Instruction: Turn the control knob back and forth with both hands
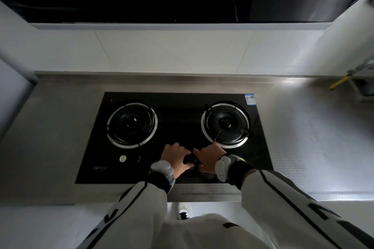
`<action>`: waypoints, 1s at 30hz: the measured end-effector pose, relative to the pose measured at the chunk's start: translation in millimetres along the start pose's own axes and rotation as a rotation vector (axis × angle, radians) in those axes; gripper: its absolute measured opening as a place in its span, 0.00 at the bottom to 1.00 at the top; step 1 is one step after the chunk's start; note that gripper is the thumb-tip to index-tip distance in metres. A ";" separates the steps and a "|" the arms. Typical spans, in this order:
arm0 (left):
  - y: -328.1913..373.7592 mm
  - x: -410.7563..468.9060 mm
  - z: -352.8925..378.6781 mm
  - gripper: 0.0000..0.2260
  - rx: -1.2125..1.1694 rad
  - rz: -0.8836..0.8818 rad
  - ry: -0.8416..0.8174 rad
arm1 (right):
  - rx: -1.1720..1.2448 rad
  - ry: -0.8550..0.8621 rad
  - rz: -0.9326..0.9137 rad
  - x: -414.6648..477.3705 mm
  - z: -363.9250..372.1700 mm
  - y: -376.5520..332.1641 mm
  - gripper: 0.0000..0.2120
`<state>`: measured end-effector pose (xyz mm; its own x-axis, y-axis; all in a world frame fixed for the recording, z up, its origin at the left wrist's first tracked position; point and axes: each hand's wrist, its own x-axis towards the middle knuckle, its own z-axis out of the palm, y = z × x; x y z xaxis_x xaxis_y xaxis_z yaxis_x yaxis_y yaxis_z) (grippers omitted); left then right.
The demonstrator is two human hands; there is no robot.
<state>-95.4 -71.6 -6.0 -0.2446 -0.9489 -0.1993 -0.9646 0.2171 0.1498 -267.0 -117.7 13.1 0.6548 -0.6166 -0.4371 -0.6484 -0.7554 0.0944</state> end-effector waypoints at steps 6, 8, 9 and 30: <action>-15.7 -2.8 5.9 0.22 -0.168 0.025 0.020 | 0.009 0.052 -0.006 1.9 5.3 4.6 0.27; -16.8 -9.4 14.6 0.26 -0.263 -0.014 0.088 | -0.015 0.042 -0.034 5.3 -1.2 6.7 0.29; -17.2 -12.6 18.1 0.27 -0.281 -0.026 0.111 | -0.031 0.032 -0.059 7.3 -5.0 7.3 0.30; -24.6 -30.9 27.1 0.16 -0.259 -0.142 0.113 | 0.023 -0.042 0.063 18.2 -24.2 -11.9 0.27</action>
<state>-66.9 -41.4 -29.8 -0.0824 -0.9882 -0.1291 -0.9274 0.0286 0.3729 -238.0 -125.3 25.7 0.5961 -0.6526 -0.4677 -0.6969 -0.7098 0.1023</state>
